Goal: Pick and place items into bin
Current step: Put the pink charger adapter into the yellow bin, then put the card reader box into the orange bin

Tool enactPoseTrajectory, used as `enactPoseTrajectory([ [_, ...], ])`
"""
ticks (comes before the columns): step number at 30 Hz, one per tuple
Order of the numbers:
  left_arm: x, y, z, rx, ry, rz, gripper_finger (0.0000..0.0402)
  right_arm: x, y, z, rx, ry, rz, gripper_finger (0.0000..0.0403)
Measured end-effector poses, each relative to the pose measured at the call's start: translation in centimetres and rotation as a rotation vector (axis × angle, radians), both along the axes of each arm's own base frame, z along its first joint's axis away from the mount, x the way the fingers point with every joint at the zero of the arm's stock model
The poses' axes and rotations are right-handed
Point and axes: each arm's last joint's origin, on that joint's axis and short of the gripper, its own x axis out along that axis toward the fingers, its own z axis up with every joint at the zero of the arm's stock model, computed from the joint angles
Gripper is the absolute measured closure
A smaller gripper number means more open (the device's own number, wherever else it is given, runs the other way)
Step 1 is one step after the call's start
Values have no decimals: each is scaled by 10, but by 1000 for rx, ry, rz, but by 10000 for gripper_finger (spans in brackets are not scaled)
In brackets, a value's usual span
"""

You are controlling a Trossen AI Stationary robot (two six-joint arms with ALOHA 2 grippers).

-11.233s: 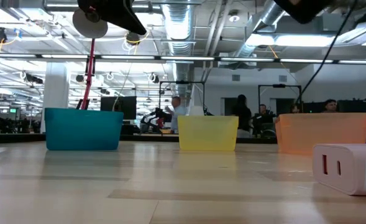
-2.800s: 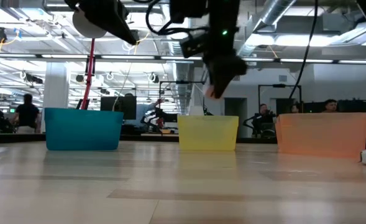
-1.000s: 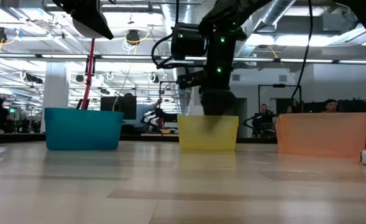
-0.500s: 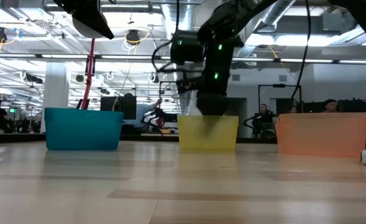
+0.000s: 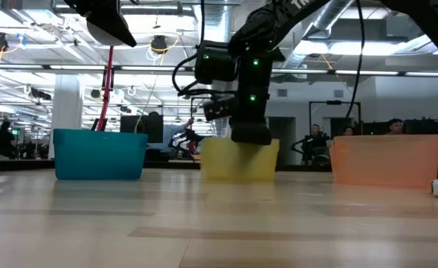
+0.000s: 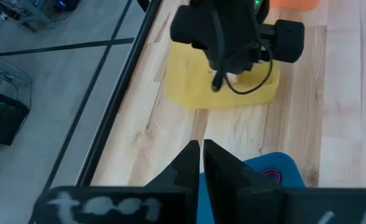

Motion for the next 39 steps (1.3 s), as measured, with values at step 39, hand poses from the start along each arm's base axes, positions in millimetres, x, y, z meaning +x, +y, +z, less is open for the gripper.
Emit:
enactPoseTrajectory([
  [39, 0, 0, 0, -32, -23, 31, 391, -30, 79, 208, 17, -161, -190, 137],
])
